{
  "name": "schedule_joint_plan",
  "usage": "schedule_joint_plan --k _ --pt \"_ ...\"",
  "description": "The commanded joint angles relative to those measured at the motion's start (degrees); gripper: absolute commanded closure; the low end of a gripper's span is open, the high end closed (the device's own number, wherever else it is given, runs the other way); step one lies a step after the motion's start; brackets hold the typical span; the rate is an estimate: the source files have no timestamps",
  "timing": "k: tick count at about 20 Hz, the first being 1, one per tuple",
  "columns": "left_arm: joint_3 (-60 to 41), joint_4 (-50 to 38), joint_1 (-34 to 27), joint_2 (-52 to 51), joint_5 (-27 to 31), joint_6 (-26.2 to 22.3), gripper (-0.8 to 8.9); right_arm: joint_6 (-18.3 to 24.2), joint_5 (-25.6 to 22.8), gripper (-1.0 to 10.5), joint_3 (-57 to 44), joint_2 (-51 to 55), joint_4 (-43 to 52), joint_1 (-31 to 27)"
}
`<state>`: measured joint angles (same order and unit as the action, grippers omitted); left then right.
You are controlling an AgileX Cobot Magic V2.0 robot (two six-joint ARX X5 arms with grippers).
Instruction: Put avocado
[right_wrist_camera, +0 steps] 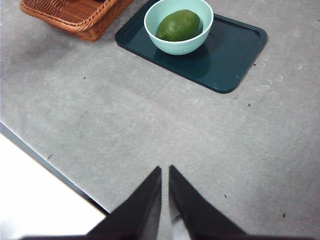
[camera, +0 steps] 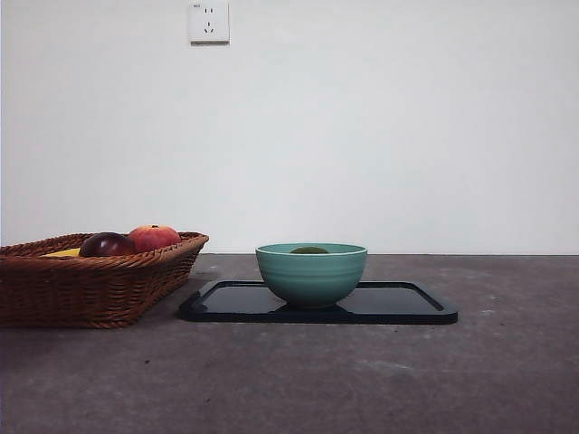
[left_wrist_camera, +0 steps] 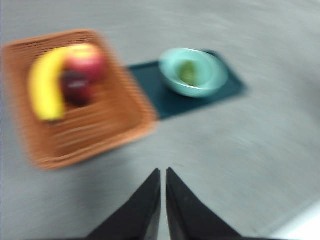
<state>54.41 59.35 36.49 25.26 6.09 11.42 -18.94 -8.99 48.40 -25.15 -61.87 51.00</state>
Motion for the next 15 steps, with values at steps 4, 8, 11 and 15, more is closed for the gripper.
schedule_joint_plan --k 4,8,11,15 --pt "-10.4 -18.6 -16.8 -2.5 -0.2 -17.0 7.95 -0.5 0.0 9.3 0.4 -0.1 0.6 0.7" --pt "-29.7 -40.2 -27.8 -11.0 -0.6 -12.4 7.95 -0.5 0.0 9.3 0.4 -0.1 0.6 0.7" --pt "-40.4 -44.9 -31.3 -16.1 -0.6 -10.0 7.95 -0.5 0.0 9.3 0.4 -0.1 0.6 0.7" --pt "-47.8 -44.8 -32.0 -21.9 -0.6 -10.1 7.95 -0.5 0.0 9.3 0.4 -0.1 0.6 0.7"
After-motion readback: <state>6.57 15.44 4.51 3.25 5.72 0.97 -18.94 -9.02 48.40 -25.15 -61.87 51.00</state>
